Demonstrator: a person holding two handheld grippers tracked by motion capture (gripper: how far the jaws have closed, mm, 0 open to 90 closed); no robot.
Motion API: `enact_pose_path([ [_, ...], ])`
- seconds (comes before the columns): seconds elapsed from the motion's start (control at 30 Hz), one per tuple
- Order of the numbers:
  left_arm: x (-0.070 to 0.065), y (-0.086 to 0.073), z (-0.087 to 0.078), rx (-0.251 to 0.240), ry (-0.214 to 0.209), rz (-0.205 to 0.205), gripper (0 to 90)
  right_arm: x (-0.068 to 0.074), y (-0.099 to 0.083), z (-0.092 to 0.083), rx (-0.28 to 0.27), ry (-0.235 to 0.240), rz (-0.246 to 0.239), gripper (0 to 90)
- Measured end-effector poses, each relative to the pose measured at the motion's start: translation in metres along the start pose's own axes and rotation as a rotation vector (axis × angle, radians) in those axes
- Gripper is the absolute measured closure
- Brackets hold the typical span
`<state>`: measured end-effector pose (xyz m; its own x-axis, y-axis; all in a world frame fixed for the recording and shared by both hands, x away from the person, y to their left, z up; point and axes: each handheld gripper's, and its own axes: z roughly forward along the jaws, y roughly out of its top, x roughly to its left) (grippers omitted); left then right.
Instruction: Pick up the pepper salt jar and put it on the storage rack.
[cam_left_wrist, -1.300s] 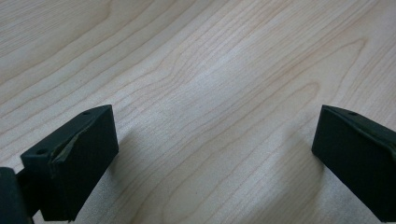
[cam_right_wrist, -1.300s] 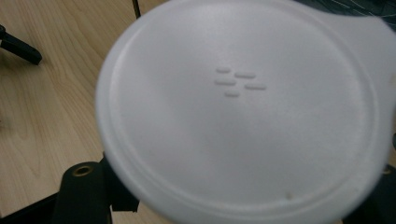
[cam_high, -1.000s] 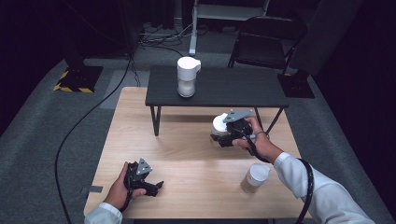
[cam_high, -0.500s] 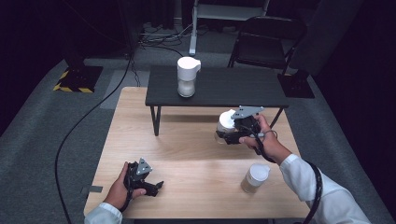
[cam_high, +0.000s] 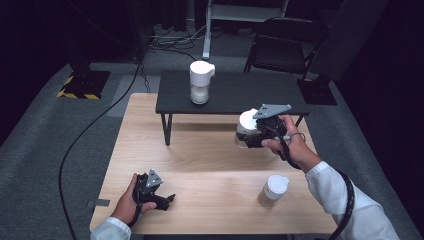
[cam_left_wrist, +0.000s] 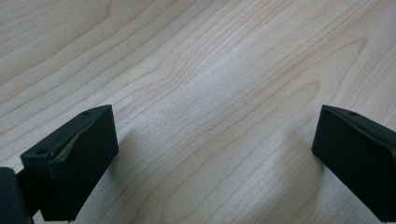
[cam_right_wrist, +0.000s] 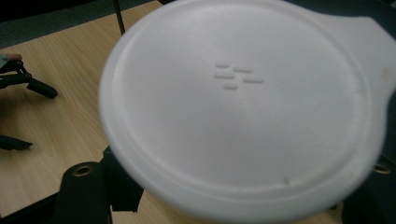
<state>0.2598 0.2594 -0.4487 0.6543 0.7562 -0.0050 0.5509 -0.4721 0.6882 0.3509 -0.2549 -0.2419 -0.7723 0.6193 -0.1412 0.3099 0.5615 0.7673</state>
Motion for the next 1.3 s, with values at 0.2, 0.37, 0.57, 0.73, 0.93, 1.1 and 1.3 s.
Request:
enact_pose_path([
  [0.2,0.0,0.0,0.0,0.0,0.0,0.0,0.0,0.001,0.014,-0.01,0.002,-0.02,0.01,29.8],
  [0.37,0.0,0.0,0.0,0.0,0.0,0.0,0.0,0.001,0.023,-0.015,0.002,-0.036,0.022,29.9],
  [0.57,0.0,0.0,0.0,0.0,0.0,0.0,0.0,0.001,0.031,-0.018,-0.002,-0.05,0.032,29.9],
  [0.73,0.0,0.0,0.0,0.0,0.0,0.0,0.0,0.0,0.037,-0.024,-0.024,-0.058,0.033,29.9],
  [0.93,0.0,0.0,0.0,0.0,0.0,0.0,0.0,0.0,0.048,-0.03,-0.038,-0.08,0.04,29.9],
  [1.1,0.0,0.0,0.0,0.0,0.0,0.0,0.0,-0.002,0.055,-0.031,-0.044,-0.093,0.054,29.8],
  [1.3,0.0,0.0,0.0,0.0,0.0,0.0,0.0,-0.005,0.059,-0.031,-0.053,-0.114,0.063,29.8],
])
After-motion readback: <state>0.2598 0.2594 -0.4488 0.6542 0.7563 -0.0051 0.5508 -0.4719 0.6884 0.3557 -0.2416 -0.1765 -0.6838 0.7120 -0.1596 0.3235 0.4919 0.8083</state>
